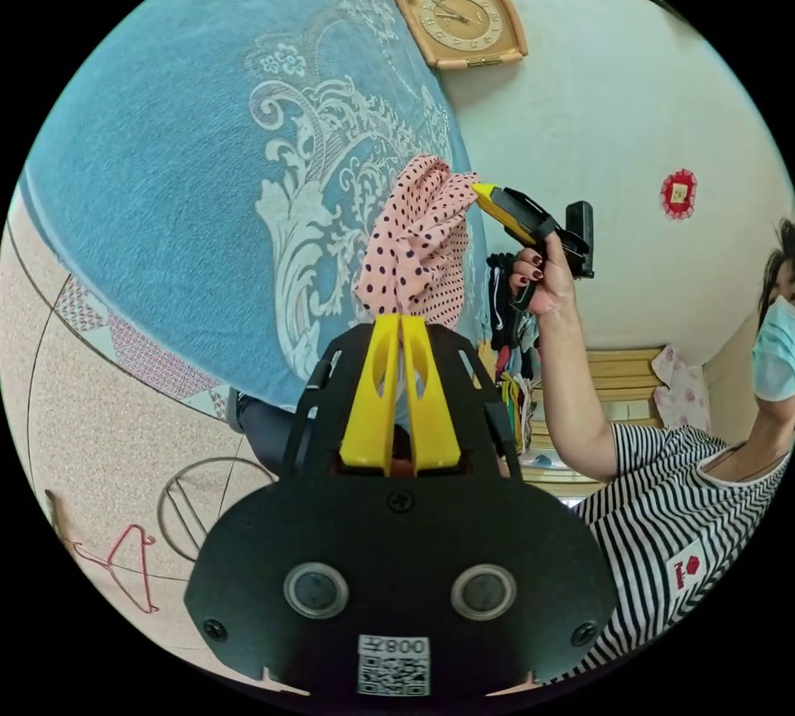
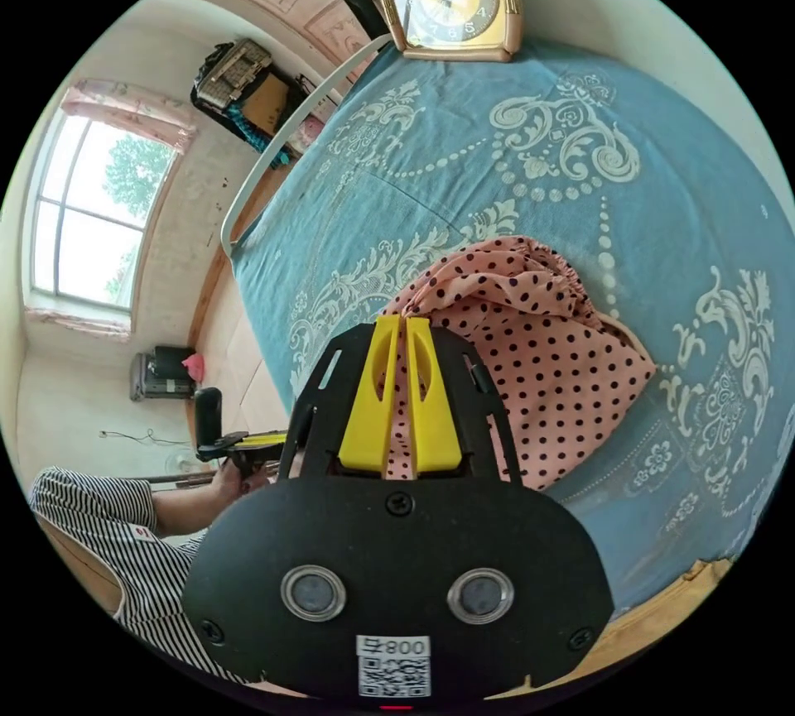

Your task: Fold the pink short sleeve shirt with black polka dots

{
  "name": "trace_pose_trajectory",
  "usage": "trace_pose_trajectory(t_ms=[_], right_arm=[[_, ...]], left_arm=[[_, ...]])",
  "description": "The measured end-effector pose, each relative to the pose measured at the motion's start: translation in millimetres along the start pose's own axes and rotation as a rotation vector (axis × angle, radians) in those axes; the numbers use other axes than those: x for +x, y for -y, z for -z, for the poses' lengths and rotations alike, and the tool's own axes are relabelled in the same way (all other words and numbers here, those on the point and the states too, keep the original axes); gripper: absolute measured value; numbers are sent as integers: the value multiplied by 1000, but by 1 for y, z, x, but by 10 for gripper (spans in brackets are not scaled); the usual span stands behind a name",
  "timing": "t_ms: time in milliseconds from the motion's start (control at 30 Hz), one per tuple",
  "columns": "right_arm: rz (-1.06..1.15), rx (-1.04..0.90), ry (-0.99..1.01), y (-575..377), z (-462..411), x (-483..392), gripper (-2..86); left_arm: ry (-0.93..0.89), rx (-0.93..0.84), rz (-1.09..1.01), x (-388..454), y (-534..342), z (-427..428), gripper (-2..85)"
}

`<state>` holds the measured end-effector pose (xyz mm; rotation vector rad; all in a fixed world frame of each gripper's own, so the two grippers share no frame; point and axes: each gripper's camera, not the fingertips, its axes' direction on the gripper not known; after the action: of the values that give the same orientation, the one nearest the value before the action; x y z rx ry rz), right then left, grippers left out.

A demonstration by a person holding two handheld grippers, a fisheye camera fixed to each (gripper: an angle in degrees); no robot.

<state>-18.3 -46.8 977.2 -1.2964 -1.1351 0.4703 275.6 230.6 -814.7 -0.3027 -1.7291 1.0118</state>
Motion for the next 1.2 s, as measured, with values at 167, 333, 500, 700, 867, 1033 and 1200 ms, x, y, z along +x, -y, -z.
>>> trace_pose_trajectory(t_ms=[167, 333, 500, 700, 867, 1033, 1200], right_arm=[[52, 25, -83, 0, 30, -31, 4], [64, 53, -176, 12, 40, -44, 1], [27, -26, -212, 47, 13, -29, 1], [83, -132, -319, 55, -17, -32, 0], [32, -168, -165, 45, -5, -9, 2], [-3, 54, -73, -30, 57, 6, 9], [-174, 130, 73, -153, 74, 49, 23]], left_arm=[[25, -13, -127, 14, -5, -10, 3], [118, -34, -250, 27, 3, -37, 2], [284, -66, -295, 24, -3, -70, 2], [314, -67, -331, 27, -15, -90, 3], [306, -83, -311, 29, -20, -100, 9], [220, -60, -360, 40, -36, -94, 31], [180, -224, -511, 67, -66, -128, 57]])
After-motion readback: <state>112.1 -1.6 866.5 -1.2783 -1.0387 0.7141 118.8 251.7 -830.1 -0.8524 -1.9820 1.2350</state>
